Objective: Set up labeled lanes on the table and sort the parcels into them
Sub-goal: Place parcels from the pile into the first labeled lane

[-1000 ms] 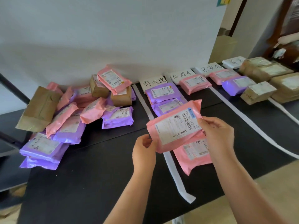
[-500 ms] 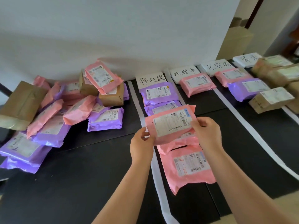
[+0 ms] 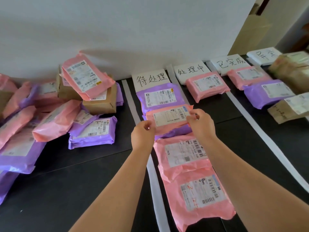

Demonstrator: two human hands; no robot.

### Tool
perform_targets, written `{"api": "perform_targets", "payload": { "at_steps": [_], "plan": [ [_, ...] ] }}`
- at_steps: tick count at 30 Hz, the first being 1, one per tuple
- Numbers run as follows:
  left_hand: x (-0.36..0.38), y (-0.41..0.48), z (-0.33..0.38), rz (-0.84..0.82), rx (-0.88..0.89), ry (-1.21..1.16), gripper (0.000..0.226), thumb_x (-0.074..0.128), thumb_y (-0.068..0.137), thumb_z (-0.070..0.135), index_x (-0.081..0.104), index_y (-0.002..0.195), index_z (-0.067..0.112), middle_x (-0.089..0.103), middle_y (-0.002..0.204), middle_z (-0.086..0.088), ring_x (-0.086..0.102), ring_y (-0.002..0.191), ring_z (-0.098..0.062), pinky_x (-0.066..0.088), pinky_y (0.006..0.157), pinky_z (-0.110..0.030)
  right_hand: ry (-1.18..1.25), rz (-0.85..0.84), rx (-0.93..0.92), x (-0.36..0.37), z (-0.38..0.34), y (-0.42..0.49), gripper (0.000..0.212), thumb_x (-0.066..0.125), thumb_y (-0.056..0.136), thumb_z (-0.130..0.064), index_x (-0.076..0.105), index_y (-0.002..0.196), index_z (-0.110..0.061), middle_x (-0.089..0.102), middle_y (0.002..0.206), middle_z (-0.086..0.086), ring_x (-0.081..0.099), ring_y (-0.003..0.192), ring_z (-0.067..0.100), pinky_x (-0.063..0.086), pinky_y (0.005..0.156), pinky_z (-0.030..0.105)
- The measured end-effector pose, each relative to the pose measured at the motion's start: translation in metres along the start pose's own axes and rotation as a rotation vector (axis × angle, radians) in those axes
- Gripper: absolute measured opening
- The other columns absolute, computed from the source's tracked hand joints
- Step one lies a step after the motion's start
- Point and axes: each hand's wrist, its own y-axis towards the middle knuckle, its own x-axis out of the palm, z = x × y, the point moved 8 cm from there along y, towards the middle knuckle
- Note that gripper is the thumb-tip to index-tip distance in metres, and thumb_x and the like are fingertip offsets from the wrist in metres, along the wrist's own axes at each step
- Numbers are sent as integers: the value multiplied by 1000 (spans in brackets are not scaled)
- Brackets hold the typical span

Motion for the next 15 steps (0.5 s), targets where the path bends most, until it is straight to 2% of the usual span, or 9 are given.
{"api": "perform_targets", "payload": {
  "at_steps": [3,7,11,15],
  "plan": [
    [8,9,-10,-32,-3,5,30,54,99,20,64,127,15,66,122,-1,63,105,-20,53,91,-36,-75,-9,-9,8,1,8,31,55,98,-25,59,128,-23,57,116,7,58,84,18,40,65,30],
    [19,10,-19,-51,43,43,27,53,99,24,65,123,19,64,118,0,61,96,-15,48,77,-26,-151,-28,36,14,9,10,29,53,97,-20,57,126,-23,51,112,5,51,71,11,36,54,26],
    [23,6,-21,-34,48,29,26,51,99,26,65,121,22,60,119,-1,63,96,-17,55,84,-33,-161,-22,45,15,12,8,30,54,97,-20,56,127,-22,51,112,6,52,70,11,36,52,25],
    [19,1,-14,-21,84,28,29,51,100,24,66,124,20,54,122,-2,60,100,-18,51,83,-28,-144,7,30,10,7,4,30,52,99,-23,55,129,-23,48,111,3,52,71,10,37,53,26]
  ]
}}
